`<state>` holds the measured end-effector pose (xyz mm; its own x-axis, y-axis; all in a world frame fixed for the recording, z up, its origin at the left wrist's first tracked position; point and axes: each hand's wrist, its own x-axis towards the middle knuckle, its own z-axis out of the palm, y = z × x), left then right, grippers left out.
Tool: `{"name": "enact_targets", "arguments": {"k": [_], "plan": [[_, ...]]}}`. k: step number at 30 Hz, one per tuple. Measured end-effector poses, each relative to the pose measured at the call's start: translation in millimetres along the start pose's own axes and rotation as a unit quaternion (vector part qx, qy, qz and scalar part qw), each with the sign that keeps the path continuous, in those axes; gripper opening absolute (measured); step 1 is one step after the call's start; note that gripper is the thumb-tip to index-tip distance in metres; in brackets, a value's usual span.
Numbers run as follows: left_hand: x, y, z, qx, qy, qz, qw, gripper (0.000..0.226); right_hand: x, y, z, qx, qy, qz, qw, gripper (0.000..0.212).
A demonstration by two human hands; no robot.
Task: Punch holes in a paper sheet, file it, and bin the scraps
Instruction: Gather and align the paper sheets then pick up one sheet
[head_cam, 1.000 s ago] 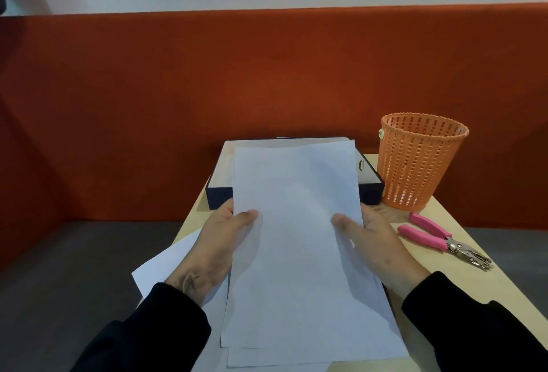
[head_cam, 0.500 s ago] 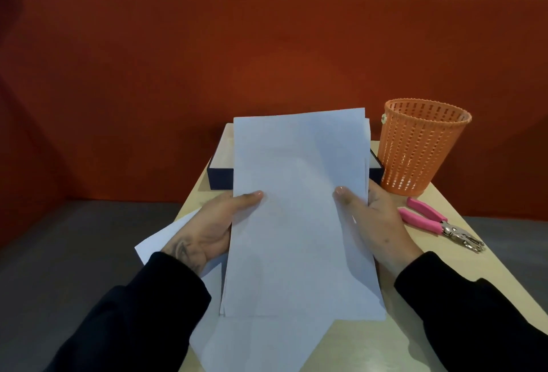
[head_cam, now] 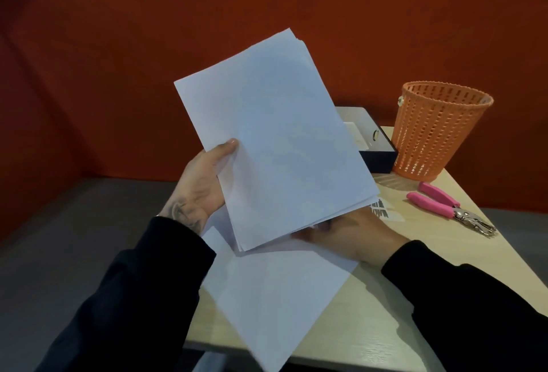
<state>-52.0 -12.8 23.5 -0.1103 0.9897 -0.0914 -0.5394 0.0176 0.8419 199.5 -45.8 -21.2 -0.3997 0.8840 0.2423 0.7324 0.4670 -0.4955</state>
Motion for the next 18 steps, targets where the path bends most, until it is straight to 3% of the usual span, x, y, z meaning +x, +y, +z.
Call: {"name": "enact_targets", "arguments": {"k": [2, 4, 6, 9, 12, 14, 18], "plan": [[1, 0, 1, -0.012, 0.008, 0.0, 1.0, 0.032, 5, 10, -7, 0.029, 0.027, 0.016, 0.999, 0.02], [3, 0, 1, -0.027, 0.015, -0.006, 1.0, 0.034, 10, 17, -11, -0.029, 0.052, 0.015, 0.998, 0.024], [4, -1, 2, -0.035, 0.016, -0.006, 0.999, 0.034, 13, 24, -12, -0.042, 0.04, 0.053, 0.997, 0.011], [4, 1, 1, -0.038, 0.009, -0.002, 0.999, 0.023, 18, 33, -11, -0.044, 0.03, 0.122, 0.991, 0.029], [7, 3, -3, -0.055, -0.019, 0.0, 0.998, 0.038, 15, 39, -30, 0.107, 0.094, 0.137, 0.98, 0.003], [9, 5, -7, -0.059, -0.026, 0.004, 0.998, 0.035, 12, 47, -46, 0.161, 0.131, 0.149, 0.967, 0.016], [13, 6, -13, -0.04, 0.007, 0.014, 0.999, 0.027, 10, 63, -63, 0.216, 0.255, 0.166, 0.928, 0.012]]}}
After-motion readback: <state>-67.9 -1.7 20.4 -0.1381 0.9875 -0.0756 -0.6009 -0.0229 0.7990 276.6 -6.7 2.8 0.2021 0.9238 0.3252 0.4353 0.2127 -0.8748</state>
